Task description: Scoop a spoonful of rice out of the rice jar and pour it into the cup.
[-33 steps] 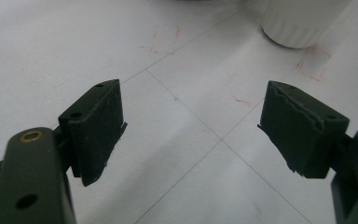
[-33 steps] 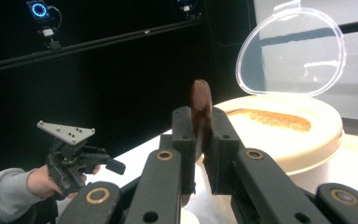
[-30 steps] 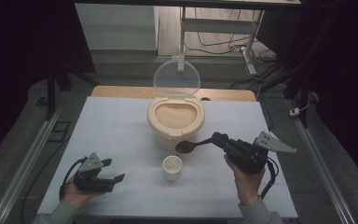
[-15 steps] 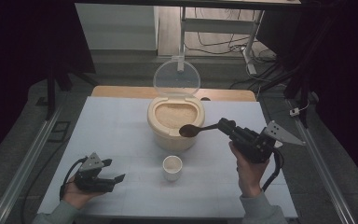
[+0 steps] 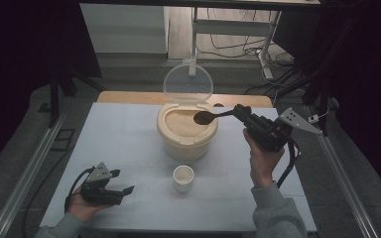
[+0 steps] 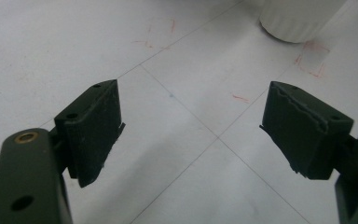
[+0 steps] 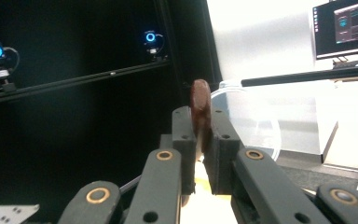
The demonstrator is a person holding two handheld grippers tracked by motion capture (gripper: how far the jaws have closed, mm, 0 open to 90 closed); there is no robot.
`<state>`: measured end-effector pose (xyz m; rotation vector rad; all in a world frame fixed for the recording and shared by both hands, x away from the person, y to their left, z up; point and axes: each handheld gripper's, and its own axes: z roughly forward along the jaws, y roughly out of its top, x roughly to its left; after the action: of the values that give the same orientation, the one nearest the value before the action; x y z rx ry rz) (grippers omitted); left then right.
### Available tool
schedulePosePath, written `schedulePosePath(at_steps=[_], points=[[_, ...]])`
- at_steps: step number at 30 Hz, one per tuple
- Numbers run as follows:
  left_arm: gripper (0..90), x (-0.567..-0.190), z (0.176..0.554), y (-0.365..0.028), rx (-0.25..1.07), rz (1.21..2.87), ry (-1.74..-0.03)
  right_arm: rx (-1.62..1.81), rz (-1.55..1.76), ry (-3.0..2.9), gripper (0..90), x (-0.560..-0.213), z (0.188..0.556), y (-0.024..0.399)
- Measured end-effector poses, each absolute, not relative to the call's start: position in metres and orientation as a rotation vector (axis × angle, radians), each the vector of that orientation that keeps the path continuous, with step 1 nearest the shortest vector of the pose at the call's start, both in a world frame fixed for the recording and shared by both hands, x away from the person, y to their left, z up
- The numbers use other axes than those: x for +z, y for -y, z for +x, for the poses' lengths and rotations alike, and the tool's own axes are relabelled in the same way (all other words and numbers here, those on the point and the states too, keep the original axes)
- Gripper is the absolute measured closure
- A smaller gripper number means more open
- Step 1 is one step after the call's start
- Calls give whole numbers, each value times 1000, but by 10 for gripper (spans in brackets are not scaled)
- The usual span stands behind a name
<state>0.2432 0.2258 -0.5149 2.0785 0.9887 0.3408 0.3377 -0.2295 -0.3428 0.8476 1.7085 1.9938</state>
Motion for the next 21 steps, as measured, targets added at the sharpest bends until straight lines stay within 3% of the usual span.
schedulePosePath(at_steps=[21], points=[[194, -517, 244, -225, 328, 2095, -987, 1566, 888, -1838, 828, -363, 375, 188]])
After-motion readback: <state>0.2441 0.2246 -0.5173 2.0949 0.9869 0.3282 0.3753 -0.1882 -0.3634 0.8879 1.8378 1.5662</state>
